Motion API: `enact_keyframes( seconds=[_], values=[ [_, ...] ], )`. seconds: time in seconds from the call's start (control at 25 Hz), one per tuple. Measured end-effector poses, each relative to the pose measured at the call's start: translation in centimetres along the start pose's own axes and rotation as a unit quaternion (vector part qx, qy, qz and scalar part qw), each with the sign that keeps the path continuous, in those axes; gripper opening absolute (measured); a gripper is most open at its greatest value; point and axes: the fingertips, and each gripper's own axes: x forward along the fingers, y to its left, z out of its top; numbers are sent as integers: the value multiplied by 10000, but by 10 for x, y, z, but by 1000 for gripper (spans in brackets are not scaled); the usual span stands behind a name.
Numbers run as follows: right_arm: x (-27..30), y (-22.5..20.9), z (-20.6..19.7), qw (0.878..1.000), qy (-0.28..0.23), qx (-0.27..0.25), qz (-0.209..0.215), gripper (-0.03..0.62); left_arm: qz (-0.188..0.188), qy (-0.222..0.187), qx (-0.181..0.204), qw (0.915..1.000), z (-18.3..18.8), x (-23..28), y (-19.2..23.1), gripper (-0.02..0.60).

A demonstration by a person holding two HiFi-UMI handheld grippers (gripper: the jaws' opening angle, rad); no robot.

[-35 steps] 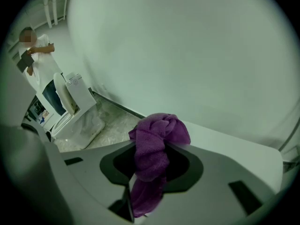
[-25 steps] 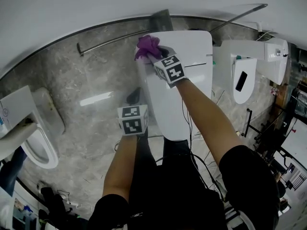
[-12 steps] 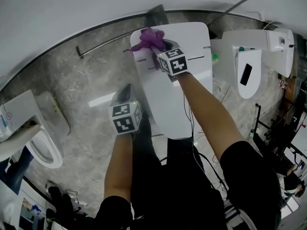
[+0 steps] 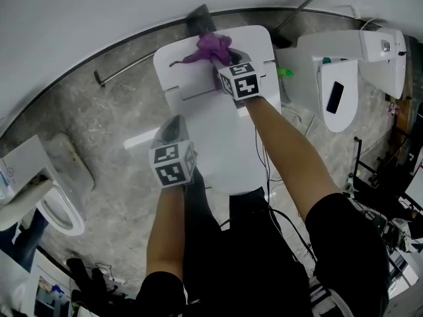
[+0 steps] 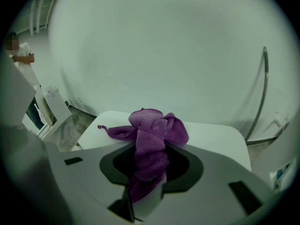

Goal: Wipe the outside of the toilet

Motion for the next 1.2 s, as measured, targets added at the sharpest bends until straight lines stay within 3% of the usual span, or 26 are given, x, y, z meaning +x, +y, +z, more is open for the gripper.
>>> enact_keyframes(
  seconds=[0.52, 0.76, 1.2],
  values=[
    [-28, -103, -25, 9995, -146, -147, -220, 129, -141, 70, 340, 9993, 4, 56, -72, 8],
    [-42, -146, -39, 9992, -221, 29, -320, 129, -144, 74, 457, 9988, -3, 73, -102, 8],
    [-59, -192, -60, 9997, -158, 129, -142, 127, -96, 20, 719, 9974, -19, 92, -150, 8]
  ],
)
